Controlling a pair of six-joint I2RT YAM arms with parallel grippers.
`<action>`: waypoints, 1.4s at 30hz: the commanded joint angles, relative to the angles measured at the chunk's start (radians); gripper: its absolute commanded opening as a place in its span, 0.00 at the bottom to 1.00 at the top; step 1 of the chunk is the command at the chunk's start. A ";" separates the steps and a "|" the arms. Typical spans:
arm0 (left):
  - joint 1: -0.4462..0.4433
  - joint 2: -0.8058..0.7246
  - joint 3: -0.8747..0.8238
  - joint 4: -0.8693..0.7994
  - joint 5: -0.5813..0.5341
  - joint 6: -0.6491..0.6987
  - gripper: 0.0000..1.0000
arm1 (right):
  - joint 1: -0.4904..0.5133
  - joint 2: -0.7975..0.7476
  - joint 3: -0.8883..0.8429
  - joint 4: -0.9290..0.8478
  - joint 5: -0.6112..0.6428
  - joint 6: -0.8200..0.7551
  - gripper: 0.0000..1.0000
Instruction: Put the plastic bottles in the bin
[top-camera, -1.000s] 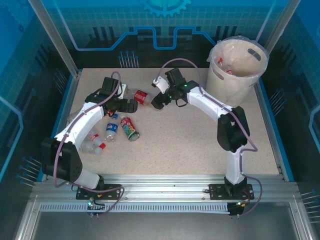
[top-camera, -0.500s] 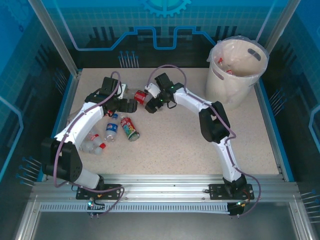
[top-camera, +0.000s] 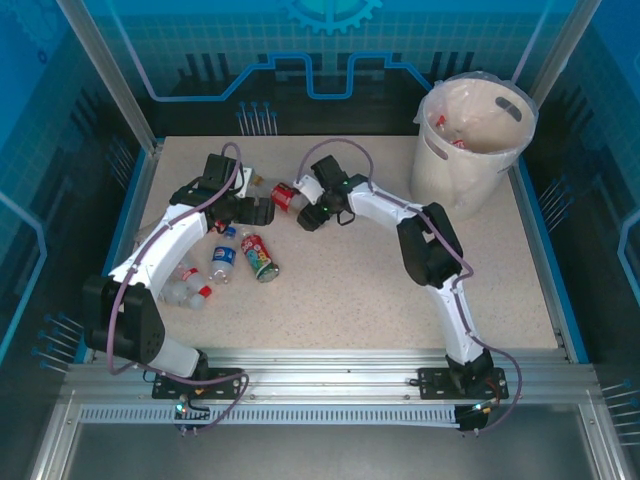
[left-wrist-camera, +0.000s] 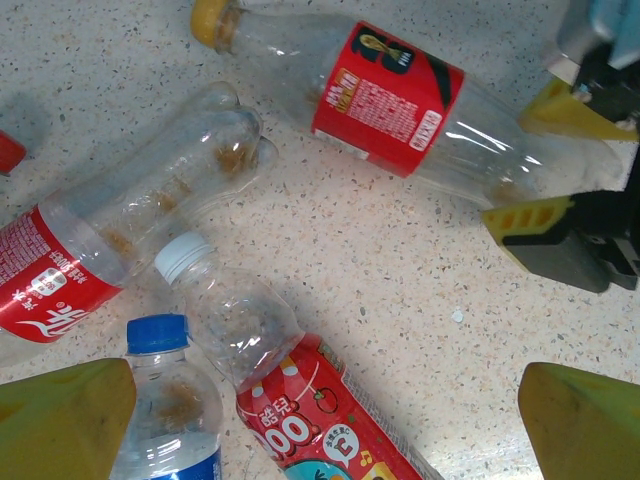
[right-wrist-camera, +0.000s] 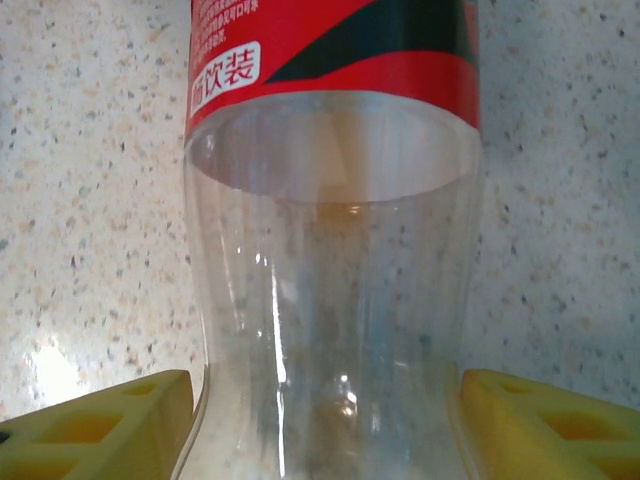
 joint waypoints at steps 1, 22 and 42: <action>0.009 -0.010 0.007 -0.012 0.012 -0.011 0.99 | 0.001 -0.082 -0.086 0.026 0.048 0.019 0.67; 0.009 0.009 0.010 -0.013 0.042 -0.026 0.99 | -0.007 -0.766 -0.831 -0.049 0.179 0.345 0.93; 0.009 -0.026 0.006 -0.016 0.024 -0.012 0.99 | -0.027 -0.193 -0.164 -0.390 0.391 0.373 0.96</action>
